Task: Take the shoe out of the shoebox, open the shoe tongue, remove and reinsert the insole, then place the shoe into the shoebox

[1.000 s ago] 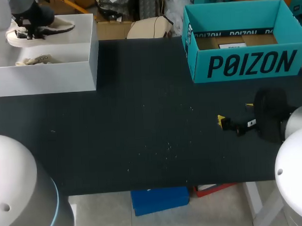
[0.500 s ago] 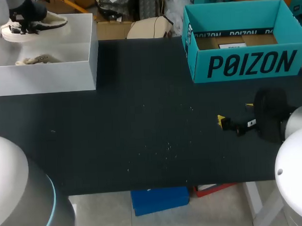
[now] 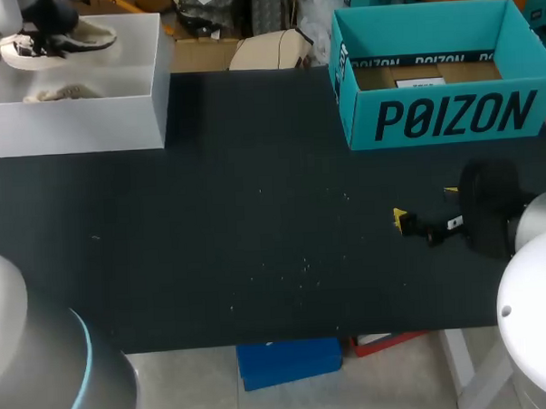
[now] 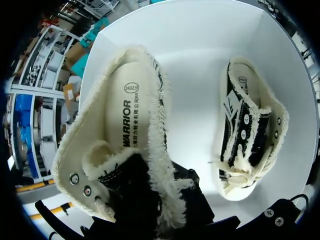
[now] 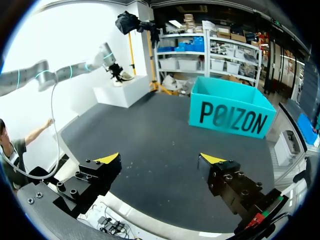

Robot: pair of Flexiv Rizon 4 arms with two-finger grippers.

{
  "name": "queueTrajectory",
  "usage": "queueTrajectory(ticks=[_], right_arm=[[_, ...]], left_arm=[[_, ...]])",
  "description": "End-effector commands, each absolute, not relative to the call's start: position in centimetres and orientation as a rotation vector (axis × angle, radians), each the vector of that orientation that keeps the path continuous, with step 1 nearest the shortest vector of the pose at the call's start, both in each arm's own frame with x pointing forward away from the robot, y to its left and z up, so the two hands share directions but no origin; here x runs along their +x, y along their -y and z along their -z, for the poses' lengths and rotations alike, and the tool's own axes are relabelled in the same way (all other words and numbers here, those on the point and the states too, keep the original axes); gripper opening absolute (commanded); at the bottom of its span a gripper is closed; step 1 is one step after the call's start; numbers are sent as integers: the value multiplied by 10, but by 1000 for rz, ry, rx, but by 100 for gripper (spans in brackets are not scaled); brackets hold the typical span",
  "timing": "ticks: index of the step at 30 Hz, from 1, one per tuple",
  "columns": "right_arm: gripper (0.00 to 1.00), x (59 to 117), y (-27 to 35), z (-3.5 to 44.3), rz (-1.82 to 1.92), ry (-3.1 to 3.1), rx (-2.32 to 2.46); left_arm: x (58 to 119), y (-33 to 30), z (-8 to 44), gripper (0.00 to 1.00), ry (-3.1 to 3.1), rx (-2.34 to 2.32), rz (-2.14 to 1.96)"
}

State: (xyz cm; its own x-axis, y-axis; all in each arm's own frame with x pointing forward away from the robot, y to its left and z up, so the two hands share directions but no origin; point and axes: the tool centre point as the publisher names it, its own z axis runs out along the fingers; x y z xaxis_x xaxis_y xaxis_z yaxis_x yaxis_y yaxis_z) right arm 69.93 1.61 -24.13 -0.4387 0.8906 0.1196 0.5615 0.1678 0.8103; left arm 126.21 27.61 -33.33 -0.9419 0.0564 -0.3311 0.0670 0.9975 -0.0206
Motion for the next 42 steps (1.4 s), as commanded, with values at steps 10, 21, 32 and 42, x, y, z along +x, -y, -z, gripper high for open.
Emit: queueTrajectory(ticks=[10, 21, 32, 42], right_arm=[[100, 699, -17, 242, -1168, -2064, 1378], [100, 699, -17, 242, -1168, -2064, 1378], [100, 699, -17, 242, -1168, -2064, 1378], [100, 699, -17, 242, -1168, -2064, 1378]], left_arm=[[1265, -262, 318, 0, -2863, 152, 70], [1243, -248, 309, 0, -2848, 170, 78], [1203, -220, 309, 0, -2838, 181, 83], [1175, -216, 310, 0, -2836, 155, 91]])
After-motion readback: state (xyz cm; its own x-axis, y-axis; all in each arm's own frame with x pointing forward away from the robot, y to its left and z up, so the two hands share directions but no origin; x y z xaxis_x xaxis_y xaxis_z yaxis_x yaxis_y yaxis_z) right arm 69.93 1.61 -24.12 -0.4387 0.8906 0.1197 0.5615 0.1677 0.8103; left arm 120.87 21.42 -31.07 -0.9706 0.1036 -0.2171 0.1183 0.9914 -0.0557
